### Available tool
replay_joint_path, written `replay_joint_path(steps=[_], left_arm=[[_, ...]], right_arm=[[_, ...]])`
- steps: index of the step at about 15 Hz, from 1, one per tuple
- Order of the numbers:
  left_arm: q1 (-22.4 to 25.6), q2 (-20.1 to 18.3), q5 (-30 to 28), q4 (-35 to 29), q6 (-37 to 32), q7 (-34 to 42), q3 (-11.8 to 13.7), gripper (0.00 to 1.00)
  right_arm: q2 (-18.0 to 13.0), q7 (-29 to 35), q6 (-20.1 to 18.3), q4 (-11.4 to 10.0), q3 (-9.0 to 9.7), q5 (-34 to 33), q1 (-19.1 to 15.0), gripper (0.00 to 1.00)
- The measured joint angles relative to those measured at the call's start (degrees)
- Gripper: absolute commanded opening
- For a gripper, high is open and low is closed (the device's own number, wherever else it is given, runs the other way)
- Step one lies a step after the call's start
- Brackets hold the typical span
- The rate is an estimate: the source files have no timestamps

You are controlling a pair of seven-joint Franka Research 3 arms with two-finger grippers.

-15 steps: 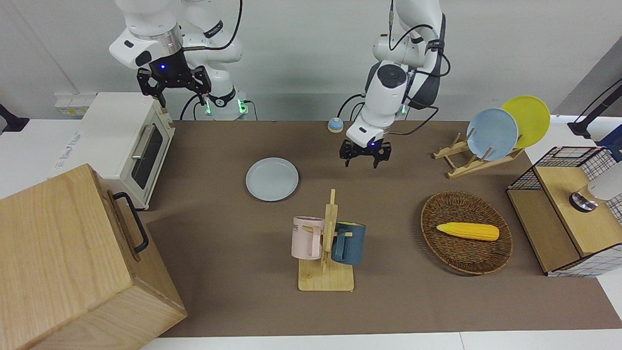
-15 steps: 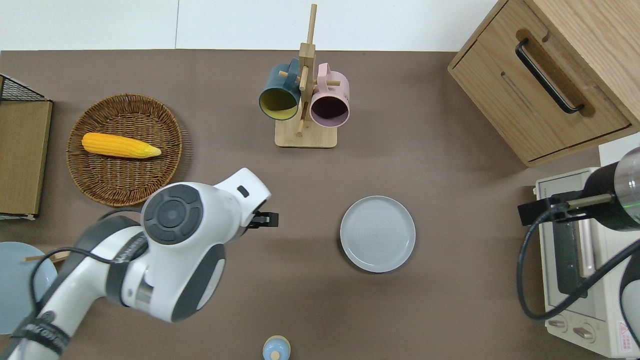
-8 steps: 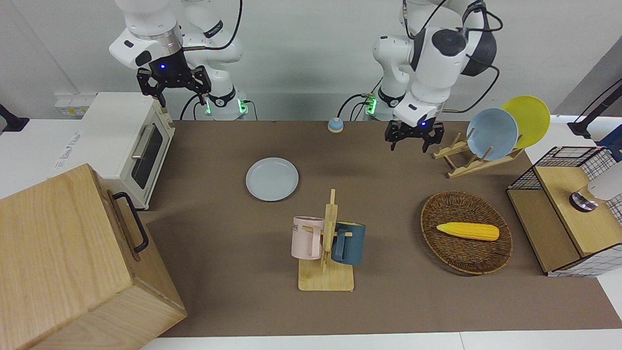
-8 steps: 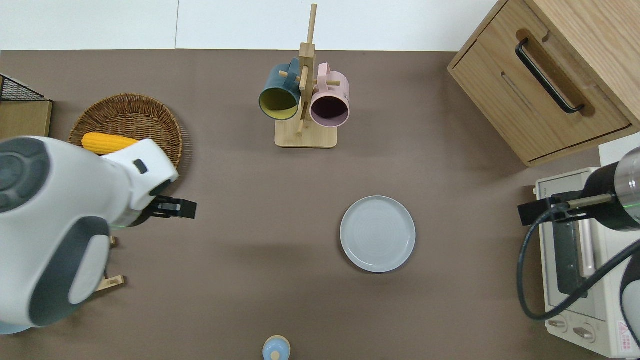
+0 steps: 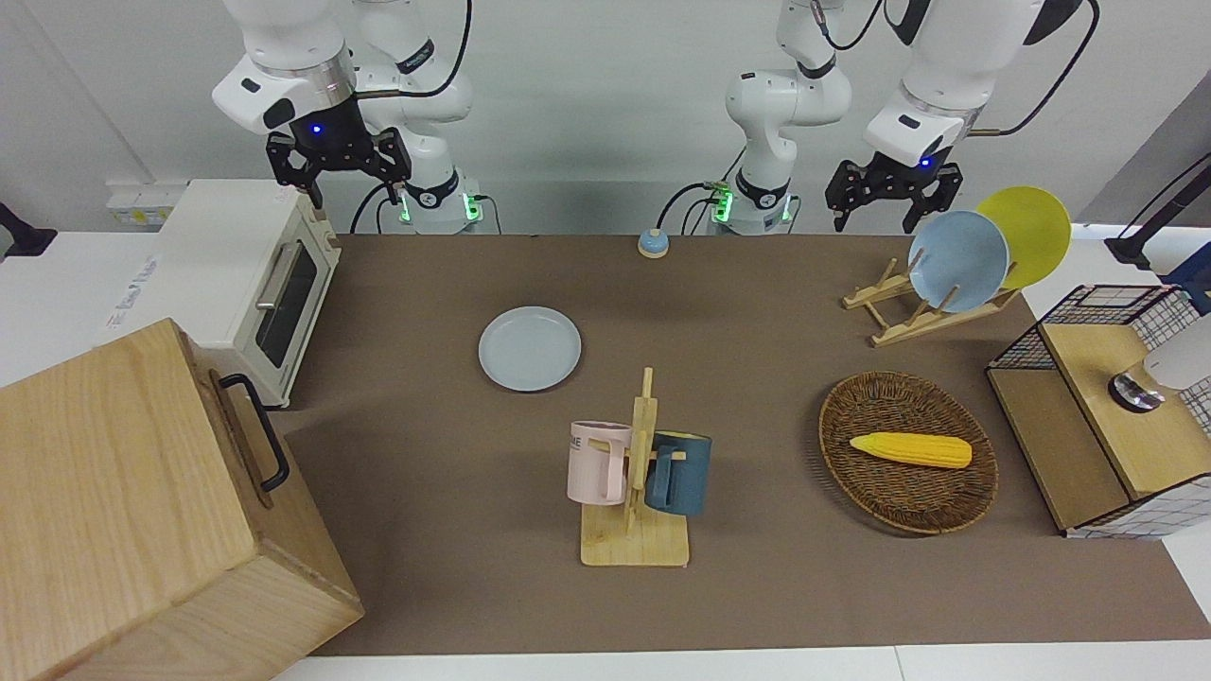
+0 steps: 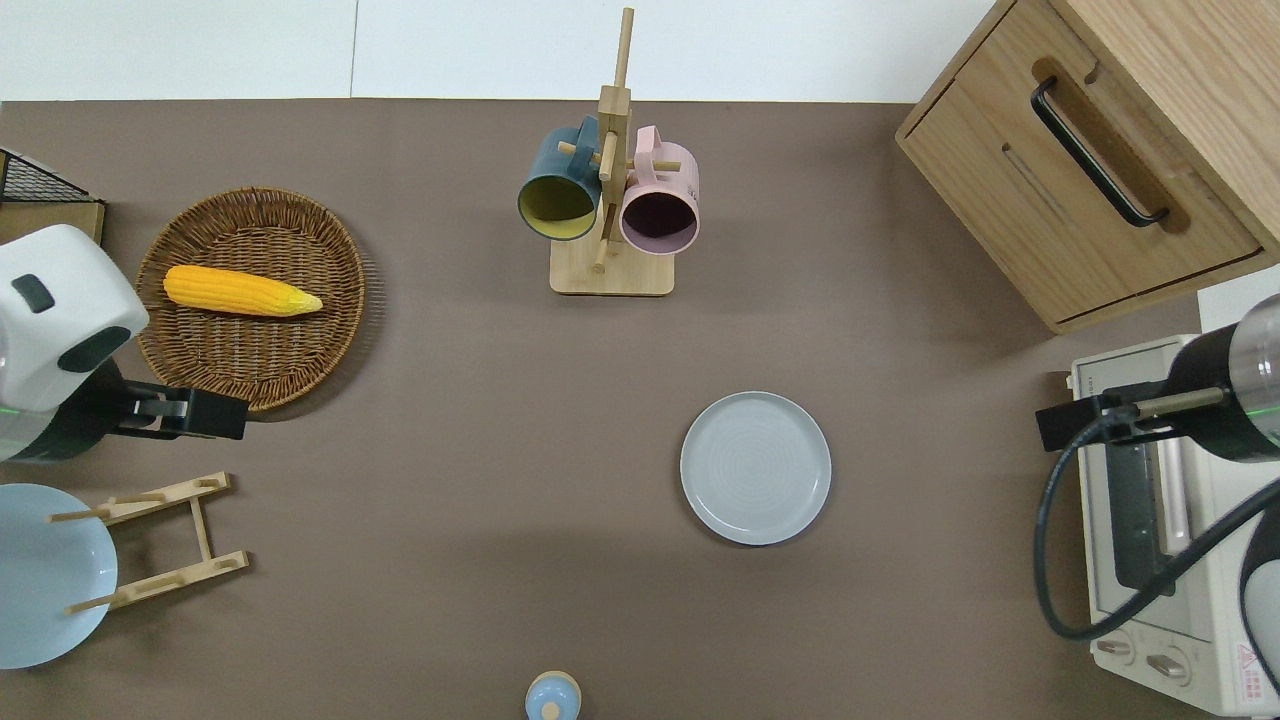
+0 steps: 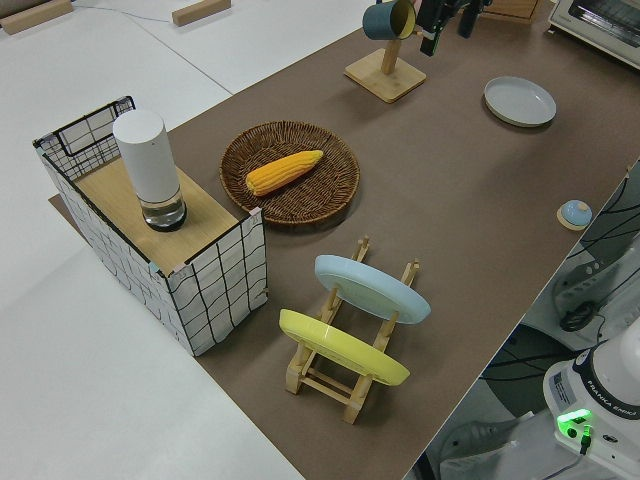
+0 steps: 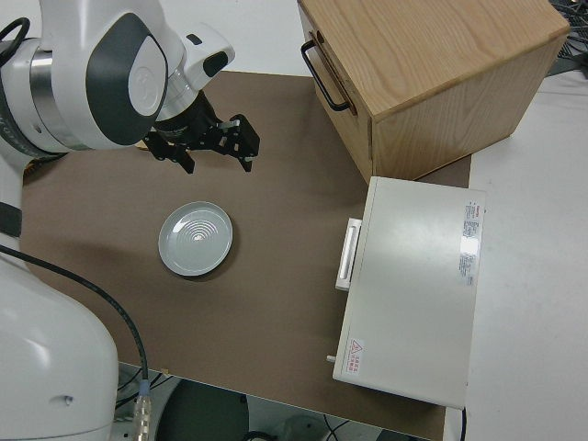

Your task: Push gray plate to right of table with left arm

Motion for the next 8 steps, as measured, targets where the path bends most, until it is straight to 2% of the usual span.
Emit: replay_joint_path(steps=[3, 8], left_arm=[[0.0, 0.0, -0.1, 0.7, -0.4, 0.0, 1.2, 1.0], [-0.1, 0.0, -1.1, 1.4, -0.6, 0.0, 1.2, 1.0]], right_arm=[[0.0, 0.0, 0.0, 0.0, 0.0, 0.0, 0.0, 0.996], [0.0, 0.0, 0.0, 0.0, 0.0, 0.0, 0.0, 0.996]])
